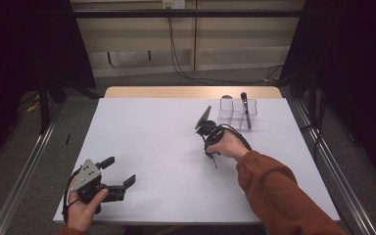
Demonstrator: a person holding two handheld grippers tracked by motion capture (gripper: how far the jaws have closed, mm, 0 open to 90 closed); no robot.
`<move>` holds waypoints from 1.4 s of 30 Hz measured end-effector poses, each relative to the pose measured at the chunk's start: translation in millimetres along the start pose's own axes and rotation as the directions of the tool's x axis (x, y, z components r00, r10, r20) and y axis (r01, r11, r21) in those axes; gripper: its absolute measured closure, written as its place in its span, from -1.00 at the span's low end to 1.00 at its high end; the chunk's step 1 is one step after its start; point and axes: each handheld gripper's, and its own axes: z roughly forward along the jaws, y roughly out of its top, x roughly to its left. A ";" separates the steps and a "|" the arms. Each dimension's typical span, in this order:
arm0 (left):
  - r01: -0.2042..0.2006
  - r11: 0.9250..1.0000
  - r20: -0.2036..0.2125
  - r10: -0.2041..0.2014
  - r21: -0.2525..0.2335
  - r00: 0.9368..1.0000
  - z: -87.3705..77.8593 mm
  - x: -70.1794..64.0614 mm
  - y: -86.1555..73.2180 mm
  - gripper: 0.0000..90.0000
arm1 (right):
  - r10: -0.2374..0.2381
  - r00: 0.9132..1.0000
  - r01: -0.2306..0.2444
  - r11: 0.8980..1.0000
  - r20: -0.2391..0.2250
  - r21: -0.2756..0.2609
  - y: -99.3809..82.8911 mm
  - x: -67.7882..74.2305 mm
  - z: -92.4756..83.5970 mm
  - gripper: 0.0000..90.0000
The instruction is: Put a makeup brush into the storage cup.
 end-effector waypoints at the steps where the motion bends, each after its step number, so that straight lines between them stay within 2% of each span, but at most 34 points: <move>1: 0.002 1.000 0.000 -0.002 0.000 1.000 -0.1 0.0 0.0 -0.92 | -0.005 1.000 0.005 1.000 0.002 0.003 0.3 0.3 0.0 0.69; 3: -0.002 1.000 0.000 0.002 0.002 1.000 -0.2 0.0 0.0 -0.92 | -0.016 1.000 0.016 1.000 0.004 0.005 0.3 0.0 0.2 0.74; 6: -0.001 1.000 0.001 0.001 0.002 1.000 0.0 0.1 -0.2 -0.92 | -0.006 1.000 0.006 1.000 -0.006 0.007 -0.4 -0.9 0.0 0.92; 13: 0.003 1.000 0.004 -0.003 0.003 1.000 0.1 -0.4 -0.2 -0.92 | 0.001 1.000 -0.001 1.000 -0.015 0.001 -1.7 -2.7 -0.3 0.93; 23: 0.002 1.000 0.003 -0.002 0.003 1.000 0.6 -0.2 -0.3 -0.92 | -0.002 0.997 -0.003 0.997 -0.072 -0.072 -12.9 -10.1 -1.4 0.93; 29: 0.002 1.000 -0.001 -0.002 0.005 1.000 0.4 0.1 -0.4 -0.92 | -0.027 0.997 0.017 0.991 -0.077 -0.136 -18.5 -10.6 -7.6 0.93; 30: 0.002 1.000 0.000 -0.002 0.004 1.000 0.4 0.2 -0.4 -0.92 | -0.008 0.997 -0.003 0.990 -0.081 -0.139 -19.5 -9.9 -9.9 0.93; 32: 0.003 1.000 -0.001 -0.003 0.005 1.000 0.3 0.3 -0.5 -0.92 | -0.012 0.996 -0.004 0.985 -0.091 -0.174 -22.1 -12.7 -15.4 0.93; 34: 0.007 1.000 0.000 -0.007 0.005 1.000 0.3 -0.1 -0.5 -0.92 | -0.011 0.997 -0.006 0.980 -0.082 -0.198 -24.7 -14.4 -19.3 0.93; 37: 0.011 1.000 0.003 -0.011 0.002 1.000 0.0 -0.1 -0.3 -0.92 | -0.011 0.995 -0.014 0.967 -0.098 -0.254 -29.5 -16.8 -23.7 0.93; 39: 0.010 1.000 0.002 -0.010 0.003 1.000 -0.1 0.0 -0.3 -0.92 | -0.020 0.995 -0.011 0.956 -0.103 -0.294 -32.9 -18.3 -26.2 0.93; 41: 0.009 1.000 -0.001 -0.009 0.004 1.000 -0.1 0.1 -0.5 -0.92 | -0.058 0.994 0.023 0.943 -0.096 -0.333 -37.2 -17.8 -29.2 0.93; 42: 0.010 1.000 -0.001 -0.010 0.004 1.000 -0.1 -0.2 -0.6 -0.92 | -0.064 0.993 0.026 0.938 -0.100 -0.345 -38.7 -17.3 -29.9 0.93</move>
